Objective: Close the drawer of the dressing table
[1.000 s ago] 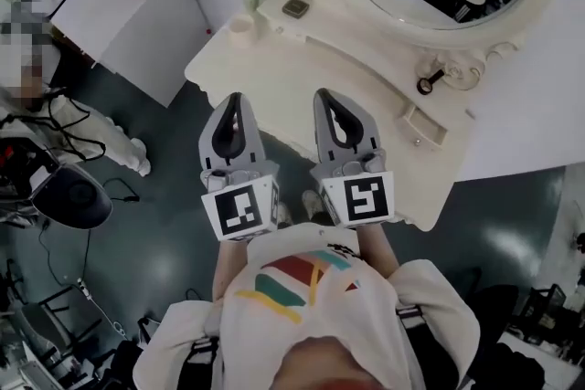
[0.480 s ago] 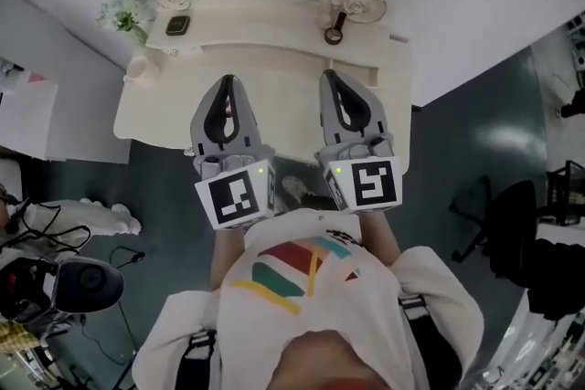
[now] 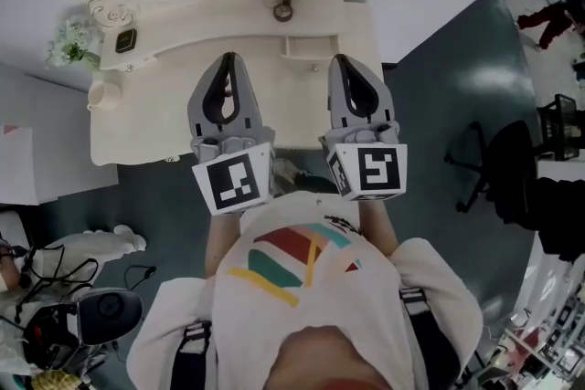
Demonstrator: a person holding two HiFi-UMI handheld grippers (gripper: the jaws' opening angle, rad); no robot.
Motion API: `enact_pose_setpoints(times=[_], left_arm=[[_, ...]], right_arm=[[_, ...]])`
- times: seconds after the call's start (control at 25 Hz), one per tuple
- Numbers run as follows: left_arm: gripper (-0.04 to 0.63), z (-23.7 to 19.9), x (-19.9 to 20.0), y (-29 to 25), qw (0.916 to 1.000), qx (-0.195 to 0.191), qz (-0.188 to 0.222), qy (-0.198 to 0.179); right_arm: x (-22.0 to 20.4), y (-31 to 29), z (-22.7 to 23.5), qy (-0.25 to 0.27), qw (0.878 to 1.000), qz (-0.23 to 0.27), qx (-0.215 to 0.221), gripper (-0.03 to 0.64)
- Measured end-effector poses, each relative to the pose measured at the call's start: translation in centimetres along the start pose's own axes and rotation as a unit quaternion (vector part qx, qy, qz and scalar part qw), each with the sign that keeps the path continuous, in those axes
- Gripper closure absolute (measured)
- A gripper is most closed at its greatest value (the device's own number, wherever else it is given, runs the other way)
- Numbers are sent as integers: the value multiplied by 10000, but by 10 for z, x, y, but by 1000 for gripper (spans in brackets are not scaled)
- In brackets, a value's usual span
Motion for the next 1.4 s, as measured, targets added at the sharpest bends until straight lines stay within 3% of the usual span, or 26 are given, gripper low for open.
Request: enact_pose_setpoints(times=[0.28,0.52,0.72,1.4], left_arm=[[586,4,-6,-14,9998,-203,-42,3],[586,3,-13,-18,9996,-230,-141,-25],[586,-3,-24,-21,9994,-163,-288,-16],[586,-18,-68,-21,9969,-129,-760,-144]], right_arm=[[-10,-5,6,-111,9997,-102,-173,617],[-29,-21,9,-417,9978,-510,71,615],[-54,-34,13,-335,9951,-923,91,545],[-184,-52,21,-400,9741,-2207,-294,488]])
Point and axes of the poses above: the fingertips, and each gripper's own axes: y backward along the fingers, z to its right, x out of its top, the point moved 6 cm from there along y, backward along the fingers, and after that the axes turned 4 degrees about z, right-handed, at the moved point
